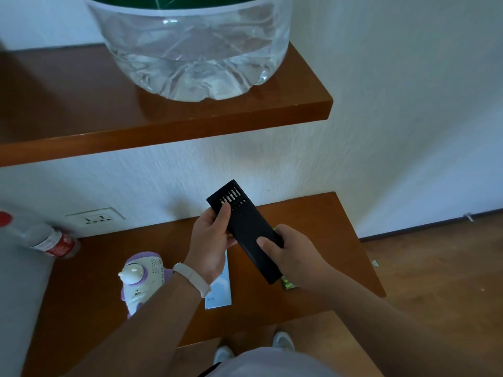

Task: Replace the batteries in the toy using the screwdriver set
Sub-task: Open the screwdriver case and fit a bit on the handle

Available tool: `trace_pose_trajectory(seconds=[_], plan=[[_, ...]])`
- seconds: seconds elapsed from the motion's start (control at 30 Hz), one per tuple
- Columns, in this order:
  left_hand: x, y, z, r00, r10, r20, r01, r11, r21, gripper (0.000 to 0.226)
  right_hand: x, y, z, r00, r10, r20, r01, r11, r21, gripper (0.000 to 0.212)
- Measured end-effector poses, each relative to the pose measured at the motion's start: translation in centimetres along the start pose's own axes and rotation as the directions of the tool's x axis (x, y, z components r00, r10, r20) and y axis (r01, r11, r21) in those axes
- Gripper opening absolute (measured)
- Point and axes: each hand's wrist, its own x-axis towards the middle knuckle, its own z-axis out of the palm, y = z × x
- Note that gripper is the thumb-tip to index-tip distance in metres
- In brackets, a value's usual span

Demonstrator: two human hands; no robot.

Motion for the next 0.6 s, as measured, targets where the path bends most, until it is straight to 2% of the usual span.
trace_pose_trajectory(seconds=[0.2, 0.47, 0.6], plan=[[-0.88, -0.48, -0.11, 0.999, -0.042, 0.030, 0.041, 0.998, 0.043, 0.034, -0.11, 0.06, 0.42, 0.999, -0.033, -0.021, 0.035, 0.997, 0.071, 0.025], [-1.01, -0.14, -0.70, 0.999, 0.022, 0.045, -0.027, 0.992, 0.121, 0.025, 0.07, -0.32, 0.42, 0.999, -0.029, 0.041, 0.022, 0.986, 0.164, 0.011], [-0.86, -0.42, -1.01, 0.999, 0.019, 0.046, -0.025, 0.991, 0.131, 0.026, 0.04, -0.48, 0.44, 0.997, 0.012, 0.072, -0.025, 0.982, 0.187, 0.017]])
